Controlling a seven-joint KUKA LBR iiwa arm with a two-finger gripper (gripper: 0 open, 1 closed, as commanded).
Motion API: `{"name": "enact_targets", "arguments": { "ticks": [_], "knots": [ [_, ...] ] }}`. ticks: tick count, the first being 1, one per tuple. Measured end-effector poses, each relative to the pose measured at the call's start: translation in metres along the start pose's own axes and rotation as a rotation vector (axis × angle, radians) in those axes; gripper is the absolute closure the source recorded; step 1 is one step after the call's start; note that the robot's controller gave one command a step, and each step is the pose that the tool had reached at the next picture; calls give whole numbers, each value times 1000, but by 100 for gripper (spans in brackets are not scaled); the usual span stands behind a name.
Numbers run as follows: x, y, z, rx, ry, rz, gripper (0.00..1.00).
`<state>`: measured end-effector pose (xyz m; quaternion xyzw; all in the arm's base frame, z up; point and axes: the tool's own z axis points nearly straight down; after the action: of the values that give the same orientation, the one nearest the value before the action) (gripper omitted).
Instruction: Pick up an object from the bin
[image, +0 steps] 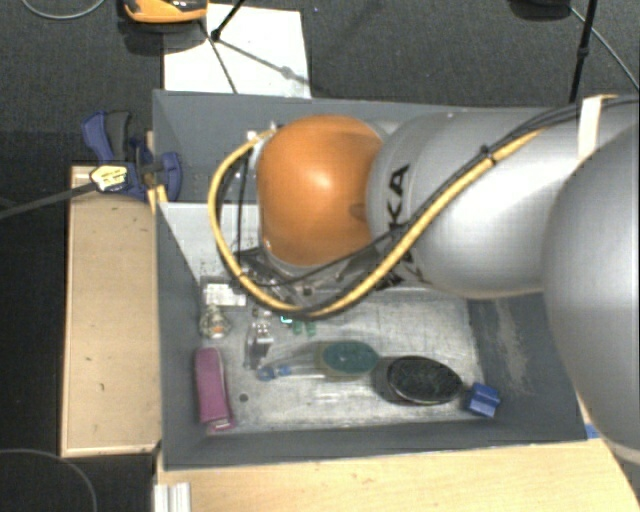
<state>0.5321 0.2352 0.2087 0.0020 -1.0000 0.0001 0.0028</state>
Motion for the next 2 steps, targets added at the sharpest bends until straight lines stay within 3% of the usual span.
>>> {"name": "enact_targets", "arguments": {
  "ticks": [1, 2],
  "knots": [
    [46, -56, 87, 4, 4, -57, 0],
    [20, -97, 139, -3, -9, 22, 0]
  ]
}}
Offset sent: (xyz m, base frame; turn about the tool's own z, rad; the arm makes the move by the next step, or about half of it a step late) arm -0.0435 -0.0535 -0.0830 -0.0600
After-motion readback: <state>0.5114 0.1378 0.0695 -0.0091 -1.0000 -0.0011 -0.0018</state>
